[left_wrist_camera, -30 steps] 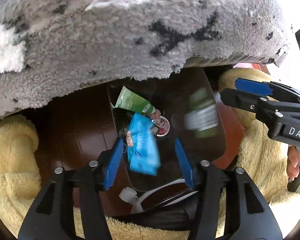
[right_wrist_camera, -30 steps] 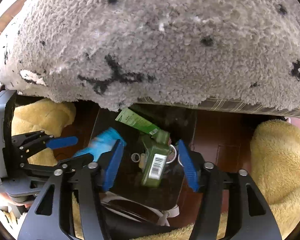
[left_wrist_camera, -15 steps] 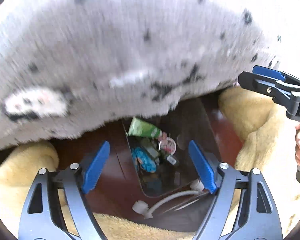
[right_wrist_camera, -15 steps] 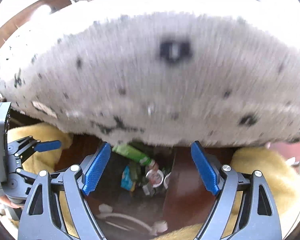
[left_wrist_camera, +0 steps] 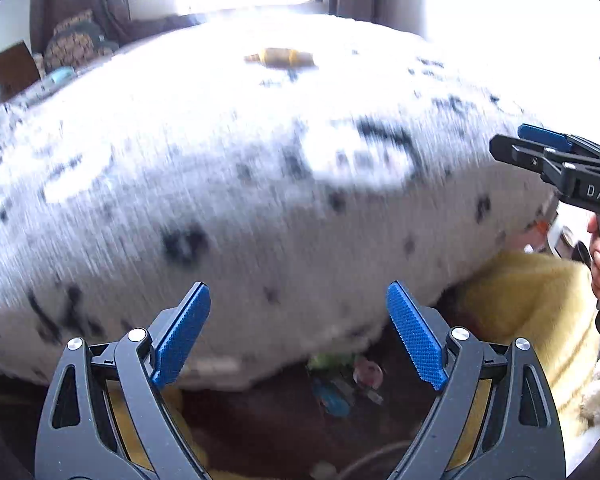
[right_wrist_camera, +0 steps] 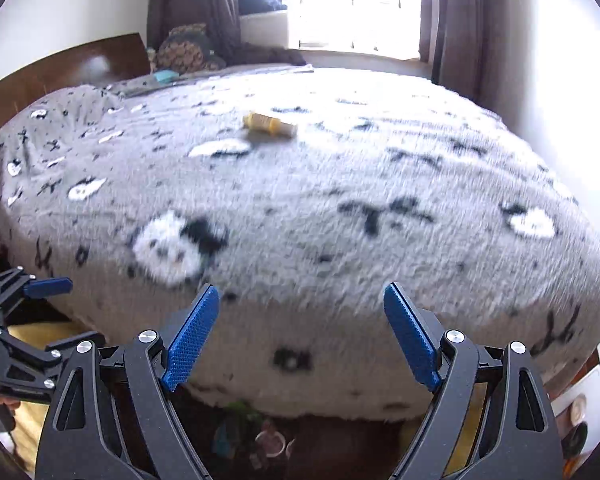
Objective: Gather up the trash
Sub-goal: 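Raise both open tools back over the bed toward the yellow tubes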
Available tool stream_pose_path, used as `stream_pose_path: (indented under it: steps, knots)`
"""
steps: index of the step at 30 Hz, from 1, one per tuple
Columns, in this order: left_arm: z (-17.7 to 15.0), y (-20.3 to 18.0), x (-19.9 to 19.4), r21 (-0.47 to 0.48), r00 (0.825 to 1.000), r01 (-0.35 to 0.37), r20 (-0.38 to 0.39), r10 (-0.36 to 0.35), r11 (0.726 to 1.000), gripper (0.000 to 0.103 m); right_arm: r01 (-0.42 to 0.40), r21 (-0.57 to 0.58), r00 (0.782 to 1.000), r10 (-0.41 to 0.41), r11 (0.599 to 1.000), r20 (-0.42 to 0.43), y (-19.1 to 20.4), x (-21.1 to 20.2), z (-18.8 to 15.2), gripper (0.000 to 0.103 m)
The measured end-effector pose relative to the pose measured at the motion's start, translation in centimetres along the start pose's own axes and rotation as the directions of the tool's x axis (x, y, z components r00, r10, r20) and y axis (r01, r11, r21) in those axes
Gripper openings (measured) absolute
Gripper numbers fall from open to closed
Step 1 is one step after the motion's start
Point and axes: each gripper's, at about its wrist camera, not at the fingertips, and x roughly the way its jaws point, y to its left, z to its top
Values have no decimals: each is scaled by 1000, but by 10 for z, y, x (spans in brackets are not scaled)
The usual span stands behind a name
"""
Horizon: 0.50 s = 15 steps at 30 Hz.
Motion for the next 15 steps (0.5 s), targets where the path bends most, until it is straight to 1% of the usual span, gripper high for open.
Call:
stream_pose_path:
  steps: [3,5,6,8,9,11,15]
  knots:
    - [28,10,-1,-15,999,-12,41,13,1000,86,11,-6,999,-11,1000,31,3,5,18,85]
    - [45,19,3,-32,997,-23,70,25,999,90,-3,-15,999,3,1000,42,4,8,32,85]
    - [54,22,4,-38,996,-34,79,37,999,91,-6,-22,999,7,1000,44,7,12,38,87]
    - [71,31,8,-48,994,-45,99,50,998,92,-6,-41,998,9,999,61,7,14,50,95]
    - [80,35,10,-55,993,-49,107,55,997,92,-1,-53,997,5,999,75,10,17,58,96]
    - [95,44,13,-70,991,-61,115,69,996,92,6,-65,997,-1,998,78,13,26,70,96]
    - [120,65,26,-107,989,-85,114,97,991,93,-19,-58,998,22,998,55,12,54,100,96]
